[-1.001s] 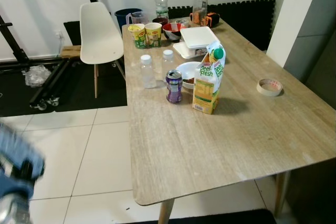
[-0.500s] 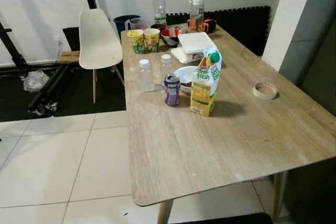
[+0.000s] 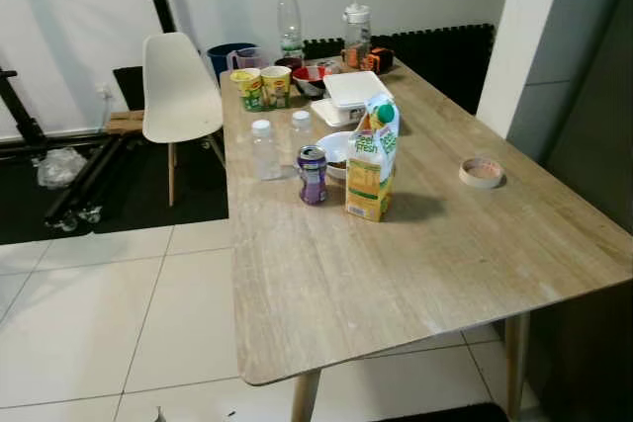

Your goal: Restocking fridge

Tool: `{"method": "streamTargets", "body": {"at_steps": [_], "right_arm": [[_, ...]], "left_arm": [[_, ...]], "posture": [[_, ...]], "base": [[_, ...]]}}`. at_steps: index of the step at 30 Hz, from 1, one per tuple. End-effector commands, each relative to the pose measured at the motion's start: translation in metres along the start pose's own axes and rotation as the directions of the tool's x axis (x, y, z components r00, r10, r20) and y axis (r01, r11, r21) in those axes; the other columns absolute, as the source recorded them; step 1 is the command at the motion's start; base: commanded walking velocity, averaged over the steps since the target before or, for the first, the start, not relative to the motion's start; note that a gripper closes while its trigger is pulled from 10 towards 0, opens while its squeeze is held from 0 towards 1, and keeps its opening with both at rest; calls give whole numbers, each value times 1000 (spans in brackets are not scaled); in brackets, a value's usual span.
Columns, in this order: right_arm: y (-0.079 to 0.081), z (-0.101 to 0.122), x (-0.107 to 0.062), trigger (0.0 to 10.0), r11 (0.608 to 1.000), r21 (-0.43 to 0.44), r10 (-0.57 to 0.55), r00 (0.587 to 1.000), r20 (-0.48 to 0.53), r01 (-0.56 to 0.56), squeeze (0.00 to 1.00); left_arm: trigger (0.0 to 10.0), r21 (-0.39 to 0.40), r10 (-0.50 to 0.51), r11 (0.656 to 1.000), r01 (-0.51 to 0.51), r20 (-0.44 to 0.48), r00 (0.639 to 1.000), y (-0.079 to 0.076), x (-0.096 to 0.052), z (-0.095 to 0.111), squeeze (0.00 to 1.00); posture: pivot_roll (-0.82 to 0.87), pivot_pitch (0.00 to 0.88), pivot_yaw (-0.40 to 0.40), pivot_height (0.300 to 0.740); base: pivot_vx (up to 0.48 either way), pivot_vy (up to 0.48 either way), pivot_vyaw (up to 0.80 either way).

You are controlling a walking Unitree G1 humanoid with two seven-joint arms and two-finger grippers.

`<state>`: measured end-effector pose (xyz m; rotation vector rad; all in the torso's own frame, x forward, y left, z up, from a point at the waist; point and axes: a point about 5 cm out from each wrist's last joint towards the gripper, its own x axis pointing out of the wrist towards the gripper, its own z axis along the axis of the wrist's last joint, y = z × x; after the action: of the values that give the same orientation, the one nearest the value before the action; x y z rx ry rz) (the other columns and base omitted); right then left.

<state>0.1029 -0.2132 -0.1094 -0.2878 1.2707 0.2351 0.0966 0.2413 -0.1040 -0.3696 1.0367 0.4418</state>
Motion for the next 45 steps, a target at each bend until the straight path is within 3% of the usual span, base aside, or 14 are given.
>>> {"method": "streamTargets", "body": {"at_steps": [1,5,8,15,45], "right_arm": [[-2,34,1,10000,1000,-14,-6,994,112,8,0],[1,33,2,10000,1000,-17,0,994,107,2,0],[2,33,2,10000,1000,-21,3,995,103,0,0],[-1,30,2,10000,998,-55,-5,997,79,9,0],[-1,29,2,10000,999,-47,-10,997,76,14,0]], "left_arm": [[10000,32,21,999,-22,29,999,8,1,15,0],[10000,29,17,999,-17,13,1000,5,1,10,0],[10000,38,14,999,-13,-28,1000,2,-1,-4,0],[10000,64,-4,998,7,-41,999,-2,-1,-8,0],[10000,78,-2,997,4,-22,1000,-6,1,-1,0]], "posture": [[-85,0,30,740],[-86,0,31,740],[-85,0,29,740],[-86,0,22,740],[-88,0,22,740]], "base": [[0,0,0],[0,0,0],[-244,0,0],[-256,0,0],[-300,0,0]]}}
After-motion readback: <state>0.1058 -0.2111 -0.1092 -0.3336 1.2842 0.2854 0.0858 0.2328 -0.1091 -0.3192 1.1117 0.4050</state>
